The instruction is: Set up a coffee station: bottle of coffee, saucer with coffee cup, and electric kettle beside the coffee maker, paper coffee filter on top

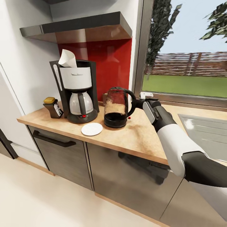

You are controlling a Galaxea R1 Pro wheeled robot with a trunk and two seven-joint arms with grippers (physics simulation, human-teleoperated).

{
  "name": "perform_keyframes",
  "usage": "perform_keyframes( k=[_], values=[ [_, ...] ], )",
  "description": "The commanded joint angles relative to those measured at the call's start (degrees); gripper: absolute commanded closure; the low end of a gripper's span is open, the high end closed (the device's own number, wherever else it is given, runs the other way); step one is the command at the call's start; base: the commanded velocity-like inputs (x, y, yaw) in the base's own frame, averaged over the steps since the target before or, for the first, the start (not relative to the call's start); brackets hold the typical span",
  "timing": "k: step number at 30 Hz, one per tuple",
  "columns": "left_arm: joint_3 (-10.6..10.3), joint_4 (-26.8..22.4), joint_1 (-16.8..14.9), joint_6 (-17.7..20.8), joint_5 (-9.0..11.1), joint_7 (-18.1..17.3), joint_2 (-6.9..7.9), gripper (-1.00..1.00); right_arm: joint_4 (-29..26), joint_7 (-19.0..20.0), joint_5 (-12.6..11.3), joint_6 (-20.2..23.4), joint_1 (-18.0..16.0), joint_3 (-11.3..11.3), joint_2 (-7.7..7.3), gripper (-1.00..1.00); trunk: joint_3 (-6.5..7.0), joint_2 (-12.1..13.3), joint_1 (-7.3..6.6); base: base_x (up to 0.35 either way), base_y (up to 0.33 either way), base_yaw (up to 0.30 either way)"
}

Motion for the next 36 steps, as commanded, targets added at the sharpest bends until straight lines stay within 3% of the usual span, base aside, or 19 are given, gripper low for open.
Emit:
perform_keyframes(
  k=[1,5,33,34,36],
  values=[
    [0.0,0.0,0.0,0.2,0.2,-0.2,0.01,-1.0,-0.1,-0.5,-0.6,0.2,-0.1,0.2,-0.03,1.0,-0.05,0.0,-0.01,0.0,0.0,0.0],
    [0.0,0.0,0.0,0.2,0.2,-0.2,0.01,-1.0,-0.1,-0.5,-0.6,0.2,0.0,0.2,-0.03,1.0,-0.77,-1.6,0.87,0.0,0.0,0.0],
    [0.0,0.0,0.0,0.2,0.2,-0.2,0.02,-1.0,-0.1,-0.5,-0.6,0.2,-0.1,0.2,-0.03,1.0,-0.77,-1.6,0.87,0.0,0.0,0.0],
    [0.0,0.0,0.0,0.2,0.2,-0.2,0.02,-1.0,-0.1,-0.5,-0.6,0.2,0.0,0.2,-0.03,-1.0,-0.77,-1.6,0.87,0.0,0.0,0.0],
    [0.0,0.0,0.0,0.2,0.2,-0.2,0.03,-1.0,-0.1,-0.5,-0.6,0.2,0.0,0.2,-0.03,-1.0,-0.77,-1.6,0.87,0.0,0.0,0.0]
  ],
)
